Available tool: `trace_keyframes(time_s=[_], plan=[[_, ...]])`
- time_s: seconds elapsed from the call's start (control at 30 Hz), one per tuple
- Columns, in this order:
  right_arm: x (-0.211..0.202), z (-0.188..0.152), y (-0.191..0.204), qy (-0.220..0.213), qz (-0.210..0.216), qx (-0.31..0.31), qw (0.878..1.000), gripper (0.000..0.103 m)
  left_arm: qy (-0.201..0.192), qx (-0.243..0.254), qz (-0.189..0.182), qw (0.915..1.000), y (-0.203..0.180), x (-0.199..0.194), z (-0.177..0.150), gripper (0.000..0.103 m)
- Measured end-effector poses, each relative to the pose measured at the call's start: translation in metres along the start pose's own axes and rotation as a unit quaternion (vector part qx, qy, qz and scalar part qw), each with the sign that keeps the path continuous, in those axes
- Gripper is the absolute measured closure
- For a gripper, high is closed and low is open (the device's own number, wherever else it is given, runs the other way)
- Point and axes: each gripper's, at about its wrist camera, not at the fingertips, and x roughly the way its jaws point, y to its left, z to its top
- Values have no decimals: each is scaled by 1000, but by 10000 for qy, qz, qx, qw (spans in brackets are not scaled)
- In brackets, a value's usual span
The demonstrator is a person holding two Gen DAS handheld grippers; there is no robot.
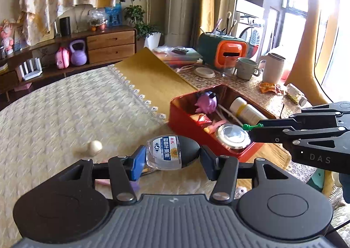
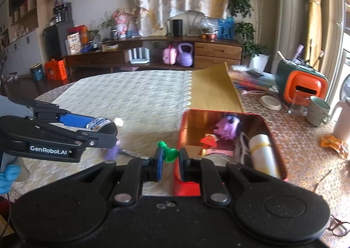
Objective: Organize rigid objects
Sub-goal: 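Carry the eye-drop bottle and green piece over the red tin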
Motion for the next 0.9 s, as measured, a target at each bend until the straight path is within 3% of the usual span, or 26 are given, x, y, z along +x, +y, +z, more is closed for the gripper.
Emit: trace_keyframes(time_s=[0.27, 0.9], plan=[[-4, -6, -32, -28, -223, 268, 9994, 90, 98, 60, -84, 9999, -19, 19, 14, 50], [23, -18, -82, 288, -505, 506, 9970, 90, 584, 499, -146, 9969, -68, 111, 55, 50]])
